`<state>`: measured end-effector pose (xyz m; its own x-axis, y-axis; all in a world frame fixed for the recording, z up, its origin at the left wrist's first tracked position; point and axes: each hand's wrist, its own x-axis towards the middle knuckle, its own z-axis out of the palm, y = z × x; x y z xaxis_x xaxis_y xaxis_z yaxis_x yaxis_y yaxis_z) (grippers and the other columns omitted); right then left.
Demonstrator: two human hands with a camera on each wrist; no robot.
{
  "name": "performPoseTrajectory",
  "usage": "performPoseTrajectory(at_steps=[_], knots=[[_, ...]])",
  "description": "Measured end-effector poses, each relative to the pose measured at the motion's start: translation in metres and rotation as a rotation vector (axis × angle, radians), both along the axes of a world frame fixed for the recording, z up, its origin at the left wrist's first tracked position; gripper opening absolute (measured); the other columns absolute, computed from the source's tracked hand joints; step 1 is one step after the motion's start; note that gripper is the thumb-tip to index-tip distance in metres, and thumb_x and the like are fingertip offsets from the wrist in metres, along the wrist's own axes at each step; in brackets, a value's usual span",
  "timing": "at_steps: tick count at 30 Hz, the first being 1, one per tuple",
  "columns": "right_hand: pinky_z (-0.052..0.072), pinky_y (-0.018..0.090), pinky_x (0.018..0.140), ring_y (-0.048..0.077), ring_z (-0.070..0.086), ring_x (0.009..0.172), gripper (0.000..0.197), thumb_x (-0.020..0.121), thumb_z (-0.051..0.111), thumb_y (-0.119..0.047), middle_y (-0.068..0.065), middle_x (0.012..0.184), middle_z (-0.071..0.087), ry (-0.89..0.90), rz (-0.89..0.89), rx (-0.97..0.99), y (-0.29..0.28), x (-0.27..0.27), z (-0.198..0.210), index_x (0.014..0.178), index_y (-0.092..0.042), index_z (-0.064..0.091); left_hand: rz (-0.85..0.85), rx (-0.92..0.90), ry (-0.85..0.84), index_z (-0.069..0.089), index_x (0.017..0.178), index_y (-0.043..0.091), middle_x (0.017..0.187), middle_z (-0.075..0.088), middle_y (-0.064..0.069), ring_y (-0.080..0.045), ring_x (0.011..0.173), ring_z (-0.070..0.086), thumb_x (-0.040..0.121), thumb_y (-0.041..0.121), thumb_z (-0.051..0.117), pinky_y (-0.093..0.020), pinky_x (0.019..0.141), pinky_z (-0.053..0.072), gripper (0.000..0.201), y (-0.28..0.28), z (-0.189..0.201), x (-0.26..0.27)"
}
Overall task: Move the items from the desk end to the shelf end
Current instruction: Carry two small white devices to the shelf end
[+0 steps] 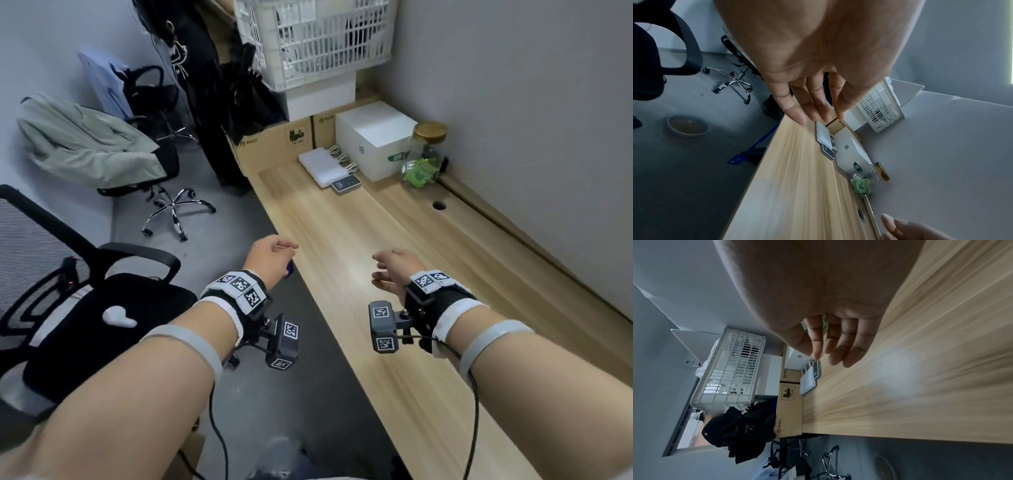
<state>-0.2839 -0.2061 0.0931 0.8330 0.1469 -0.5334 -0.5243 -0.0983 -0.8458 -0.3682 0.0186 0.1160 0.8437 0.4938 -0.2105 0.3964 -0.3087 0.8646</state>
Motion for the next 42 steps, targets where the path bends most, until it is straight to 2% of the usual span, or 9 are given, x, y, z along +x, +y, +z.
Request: performPoseTrajectory(at_steps=[8,15,18,22,26,31,34,37,42], knots=[[0.054,0.035,0.061,0.024,0.059,0.066,0.004,0.094,0.055,-0.008,0.008,0.092,0.054,0.081,-0.068,-0.140,0.076,0.104,-0.048,0.090,-0.010,0.054,-0.088,-0.096,0.036,0.070,0.103,0.014,0.110,0.066,-0.009,-0.020,0.096,0.063,0.096,0.013,0.058,-0.041,0.086,0.060,0.014,0.075,-0.040,0.136],[0.056,0.039,0.070,0.024,0.062,0.067,0.008,0.092,0.059,-0.009,0.010,0.092,0.057,0.208,-0.172,-0.315,0.150,0.202,-0.091,0.090,-0.011,0.051,-0.178,-0.180,0.178,0.062,0.113,0.017,0.090,0.059,0.003,-0.019,0.083,0.061,0.090,0.015,0.064,-0.047,0.091,0.057,0.023,0.143,-0.106,0.268],[0.059,0.039,0.072,0.026,0.064,0.074,0.023,0.089,0.063,-0.010,0.013,0.101,0.060,0.236,-0.196,-0.353,0.174,0.237,-0.104,0.110,-0.008,0.052,-0.244,-0.162,0.220,0.058,0.113,0.024,0.102,0.061,-0.003,-0.024,0.085,0.064,0.087,0.017,0.068,-0.049,0.085,0.059,0.029,0.157,-0.122,0.314],[0.061,0.034,0.067,0.022,0.068,0.077,0.045,0.085,0.068,-0.015,0.014,0.107,0.061,0.223,-0.184,-0.405,0.193,0.275,-0.115,0.122,-0.012,0.044,-0.320,-0.095,0.239,0.055,0.124,0.036,0.123,0.054,-0.007,-0.024,0.092,0.062,0.088,0.020,0.064,-0.043,0.094,0.054,0.040,0.161,-0.142,0.370],[0.061,0.049,0.077,0.031,0.071,0.086,0.063,0.074,0.076,-0.031,0.013,0.117,0.058,0.137,-0.107,-0.529,0.204,0.320,-0.126,0.122,-0.022,0.038,-0.371,0.034,0.212,0.046,0.140,0.037,0.138,0.045,-0.008,-0.019,0.107,0.053,0.090,0.024,0.061,-0.034,0.106,0.042,0.054,0.156,-0.152,0.424],[0.047,0.036,0.098,0.024,0.056,0.108,0.090,0.070,0.081,-0.042,0.008,0.134,0.039,0.004,0.019,-0.631,0.218,0.376,-0.146,0.142,-0.026,0.030,-0.472,0.370,0.243,0.038,0.150,0.030,0.150,0.033,-0.008,-0.032,0.137,0.033,0.091,0.030,0.062,-0.042,0.114,0.032,0.063,0.153,-0.165,0.473],[0.041,0.032,0.098,0.031,0.054,0.116,0.098,0.070,0.083,-0.043,0.013,0.140,0.034,-0.059,0.065,-0.706,0.219,0.402,-0.157,0.148,-0.023,0.026,-0.540,0.551,0.260,0.037,0.150,0.026,0.149,0.034,-0.007,-0.032,0.136,0.030,0.091,0.036,0.062,-0.042,0.111,0.033,0.065,0.152,-0.178,0.489],[0.044,0.038,0.102,0.035,0.050,0.122,0.107,0.063,0.085,-0.052,0.016,0.138,0.036,-0.078,0.101,-0.770,0.220,0.416,-0.166,0.147,-0.020,0.027,-0.535,0.719,0.245,0.040,0.145,0.022,0.143,0.038,-0.008,-0.032,0.132,0.034,0.086,0.042,0.066,-0.043,0.103,0.036,0.067,0.148,-0.184,0.496],[0.044,0.038,0.097,0.035,0.046,0.121,0.106,0.055,0.088,-0.052,0.015,0.133,0.035,-0.085,0.074,-0.785,0.217,0.417,-0.166,0.136,-0.016,0.031,-0.492,0.677,0.287,0.040,0.142,0.017,0.142,0.035,-0.014,-0.035,0.133,0.033,0.079,0.038,0.075,-0.042,0.106,0.037,0.075,0.135,-0.187,0.505]])
